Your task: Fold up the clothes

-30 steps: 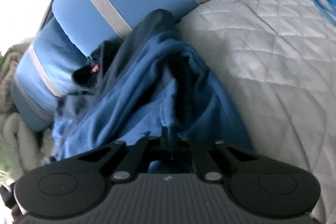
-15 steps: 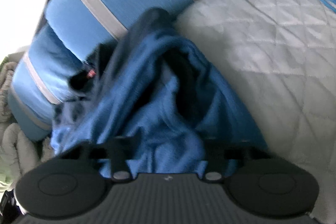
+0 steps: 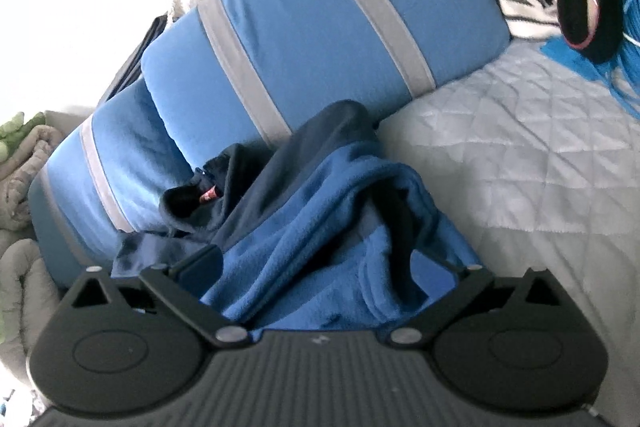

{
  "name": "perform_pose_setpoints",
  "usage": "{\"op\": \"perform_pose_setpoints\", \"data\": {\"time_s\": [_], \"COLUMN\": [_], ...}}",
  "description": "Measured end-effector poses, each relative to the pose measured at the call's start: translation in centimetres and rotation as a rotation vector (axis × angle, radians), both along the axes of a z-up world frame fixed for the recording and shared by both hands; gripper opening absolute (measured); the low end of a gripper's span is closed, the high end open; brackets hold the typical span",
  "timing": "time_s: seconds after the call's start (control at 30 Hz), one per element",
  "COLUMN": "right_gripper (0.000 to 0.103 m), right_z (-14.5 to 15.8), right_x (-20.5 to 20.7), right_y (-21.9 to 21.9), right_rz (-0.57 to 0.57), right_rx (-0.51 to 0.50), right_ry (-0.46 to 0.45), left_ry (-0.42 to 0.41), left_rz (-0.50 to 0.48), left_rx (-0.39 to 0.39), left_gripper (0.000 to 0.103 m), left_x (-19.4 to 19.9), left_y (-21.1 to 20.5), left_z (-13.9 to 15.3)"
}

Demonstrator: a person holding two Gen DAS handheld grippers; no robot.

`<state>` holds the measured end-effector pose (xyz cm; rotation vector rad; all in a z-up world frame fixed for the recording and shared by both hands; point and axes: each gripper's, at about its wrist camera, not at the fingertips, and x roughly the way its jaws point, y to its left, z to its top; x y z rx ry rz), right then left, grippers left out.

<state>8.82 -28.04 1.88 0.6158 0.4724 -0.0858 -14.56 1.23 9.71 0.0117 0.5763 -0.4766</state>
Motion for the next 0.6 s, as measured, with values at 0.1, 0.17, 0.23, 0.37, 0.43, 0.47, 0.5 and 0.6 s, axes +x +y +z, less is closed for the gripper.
{"op": "perform_pose_setpoints", "data": {"time_s": [0.1, 0.17, 0.23, 0.37, 0.43, 0.47, 0.5, 0.6], "right_gripper": [0.103, 0.103, 0.103, 0.103, 0.103, 0.103, 0.103, 0.103], "right_z": [0.6, 0.9, 0.9, 0.8, 0.7, 0.6, 0.6, 0.7], "right_x": [0.0, 0.0, 0.1, 0.3, 0.3, 0.3, 0.3, 0.2], "right_y": [0.5, 0.9, 1.0, 0.9, 0.7, 0.6, 0.6, 0.5], "right_rz": [0.002, 0.005, 0.01, 0.004, 0.0, -0.001, -0.001, 0.002], "right_rx": [-0.03, -0.045, -0.057, -0.06, -0.052, -0.048, -0.045, -0.038], "right_ry": [-0.031, -0.042, -0.043, -0.023, -0.015, -0.014, -0.013, -0.015], "left_ry": [-0.054, -0.086, -0.114, -0.172, -0.218, -0.24, -0.262, -0.334], "left_rz": [-0.133, -0.193, -0.24, -0.325, -0.32, -0.32, -0.32, -0.301], "left_rx": [0.185, 0.271, 0.341, 0.488, 0.587, 0.64, 0.705, 0.923], "left_gripper": [0.078, 0.078, 0.078, 0.078, 0.078, 0.078, 0.078, 0.078], "left_x": [-3.0, -4.3, -5.4, -7.3, -7.5, -7.7, -7.8, -7.8], "left_y": [-3.6, -5.5, -7.1, -10.3, -11.5, -12.2, -12.9, -14.3], "left_z": [-1.5, -2.7, -4.0, -6.5, -7.8, -8.4, -9.2, -11.8]}}
